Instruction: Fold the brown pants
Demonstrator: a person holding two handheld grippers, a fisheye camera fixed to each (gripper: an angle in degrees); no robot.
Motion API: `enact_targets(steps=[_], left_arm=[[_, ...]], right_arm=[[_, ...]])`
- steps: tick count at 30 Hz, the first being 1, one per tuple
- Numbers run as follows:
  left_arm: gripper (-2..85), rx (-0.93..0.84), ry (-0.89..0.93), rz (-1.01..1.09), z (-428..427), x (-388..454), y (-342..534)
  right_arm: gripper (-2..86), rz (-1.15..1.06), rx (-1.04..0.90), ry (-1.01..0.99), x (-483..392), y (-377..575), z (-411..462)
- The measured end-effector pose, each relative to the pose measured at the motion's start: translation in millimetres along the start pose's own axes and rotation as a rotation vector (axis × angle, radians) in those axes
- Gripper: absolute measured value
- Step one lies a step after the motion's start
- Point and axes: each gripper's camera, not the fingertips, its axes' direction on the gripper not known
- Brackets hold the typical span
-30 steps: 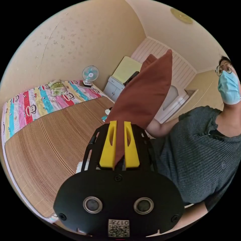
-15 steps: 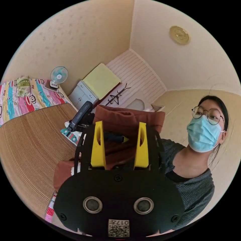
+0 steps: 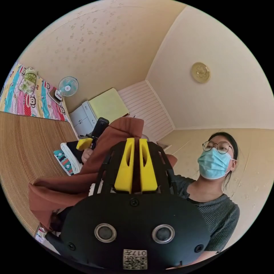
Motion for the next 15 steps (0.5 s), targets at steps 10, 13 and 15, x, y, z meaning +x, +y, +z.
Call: enact_targets(steps=[10, 13, 15], left_arm=[[2.7, 0.241, -0.027, -0.068, -24.8, -68.5, -3.3], [2.7, 0.15, -0.235, -0.026, 5.3, -72.2, -7.0], [2.7, 0.064, -0.345, -0.045, 45.3, -84.8, -0.5]], right_arm=[[16.2, 0.362, 0.405, 0.281, -0.9, 99.6, 23.2], [18.1, 0.347, 0.273, 0.263, -15.0, 87.6, 87.0], [19.9, 0.339, 0.236, 0.265, -19.7, 77.2, 116.5]])
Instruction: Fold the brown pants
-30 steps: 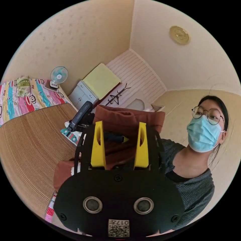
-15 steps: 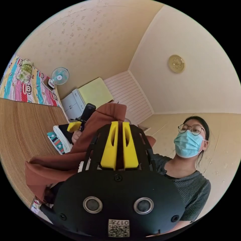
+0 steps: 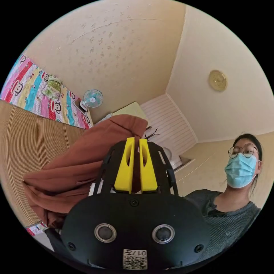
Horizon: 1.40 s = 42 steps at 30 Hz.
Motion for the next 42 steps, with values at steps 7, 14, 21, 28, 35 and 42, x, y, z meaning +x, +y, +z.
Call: enact_targets(steps=[7, 14, 21, 28, 35, 42], left_arm=[[2.1, -0.221, 0.067, -0.179, 91.2, -39.4, 18.8], [2.1, -0.173, 0.024, -0.112, 98.5, -18.8, 6.5], [2.1, -0.003, 0.007, -0.058, 55.1, 17.2, 4.7], [1.9, 0.156, -0.054, 0.06, -20.3, 61.6, 15.8], [1.7, 0.28, 0.046, 0.359, -94.6, 175.8, 18.4], [0.9, 0.294, -0.065, 0.642, -155.5, 296.2, 15.3]], right_arm=[[23.9, 0.062, -0.09, 0.318, -19.3, -15.4, 54.7], [32.1, 0.116, -0.087, 0.38, -49.8, -13.7, 97.0], [16.4, 0.191, -0.023, 0.53, -68.3, -8.5, 107.3], [4.2, 0.073, 0.171, 0.745, -127.6, -35.6, 59.7], [3.2, -0.412, 0.375, 0.833, -300.8, -115.5, 38.0], [3.0, -0.699, 0.435, 0.876, -436.0, -139.2, 25.1]])
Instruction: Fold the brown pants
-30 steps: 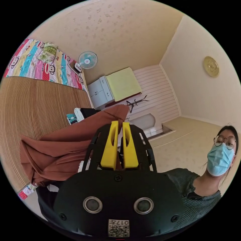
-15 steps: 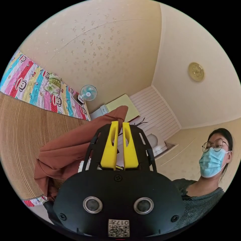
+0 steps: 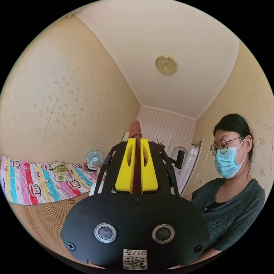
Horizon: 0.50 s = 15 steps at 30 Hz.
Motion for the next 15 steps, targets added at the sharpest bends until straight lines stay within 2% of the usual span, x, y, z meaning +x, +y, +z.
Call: enact_targets(steps=[2, 6, 9, 15], left_arm=[[0.8, 0.027, 0.005, 0.012, -10.7, 17.9, -4.5], [0.6, 0.159, -0.011, 0.082, -42.1, 81.6, -9.8], [0.6, 0.257, -0.009, 0.1, -58.7, 125.5, -15.9], [0.8, 0.338, -0.075, 0.213, -81.3, 200.8, -42.2]], right_arm=[[3.0, 0.005, 0.064, -0.108, -4.6, -11.8, -23.7], [3.0, -0.017, 0.091, -0.146, -16.0, -27.5, -52.5], [3.0, -0.031, 0.104, -0.254, -15.6, -38.1, -73.1], [2.8, 0.019, 0.118, -0.432, 4.7, -51.1, -101.6]])
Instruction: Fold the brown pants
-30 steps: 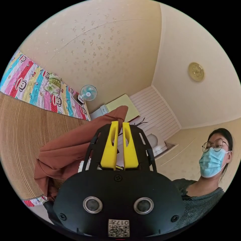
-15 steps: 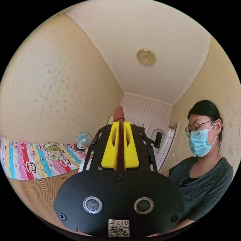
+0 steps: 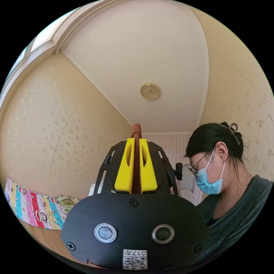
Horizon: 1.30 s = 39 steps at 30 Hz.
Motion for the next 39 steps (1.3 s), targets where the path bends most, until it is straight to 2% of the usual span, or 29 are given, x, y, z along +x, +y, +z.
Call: enact_targets(steps=[4, 9, 14, 19, 21, 23, 26, 28, 30, 32, 34, 38, 39], left_arm=[[1.0, 0.038, 0.042, -0.006, 1.7, 3.8, -34.0], [1.1, 0.089, 0.063, -0.009, 12.0, -12.7, -93.4], [1.5, 0.089, -0.067, 0.026, 24.4, -38.8, -131.4], [1.5, -0.021, -0.256, -0.101, 62.4, -142.6, -123.8], [1.5, -0.146, -0.377, -0.231, 100.7, -235.1, -107.2], [1.9, -0.236, -0.469, -0.316, 137.2, -317.5, -92.8], [3.3, -0.408, -0.627, -0.431, 192.6, -468.8, -61.1], [4.3, -0.504, -0.703, -0.536, 198.1, -544.6, -26.3], [5.5, -0.655, -0.782, -0.667, 168.2, -613.4, 34.6], [6.1, -0.748, -0.828, -0.669, 126.0, -634.0, 79.5], [6.2, -0.848, -0.853, -0.67, 71.1, -640.9, 132.0], [6.5, -1.252, -0.915, -0.838, -83.9, -629.3, 275.6], [6.9, -1.362, -0.948, -0.893, -130.4, -615.0, 308.5]], right_arm=[[2.7, 0.011, 0.025, -0.084, 17.5, -22.9, -8.9], [2.6, -0.043, 0.049, -0.095, 30.2, -63.4, -9.6], [2.5, 0.006, -0.041, 0.044, 74.2, -96.8, 15.6], [2.3, 0.104, -0.234, 0.181, 188.3, -67.2, 91.1], [2.2, 0.173, -0.38, 0.243, 255.8, -48.1, 139.9], [2.1, 0.177, -0.53, 0.318, 358.0, -14.8, 219.3], [2.3, 0.23, -0.583, 0.29, 480.9, 64.9, 303.9], [2.4, 0.401, -0.667, 0.322, 538.3, 128.2, 330.7], [2.5, 0.449, -0.721, 0.372, 559.0, 190.7, 341.7], [2.6, 0.505, -0.807, 0.365, 561.4, 285.3, 343.8], [2.7, 0.601, -0.897, 0.24, 555.2, 366.2, 337.9], [3.1, 0.858, -1.113, 0.061, 504.8, 542.0, 296.3], [3.2, 0.885, -1.144, 0.046, 494.6, 561.7, 288.4]])
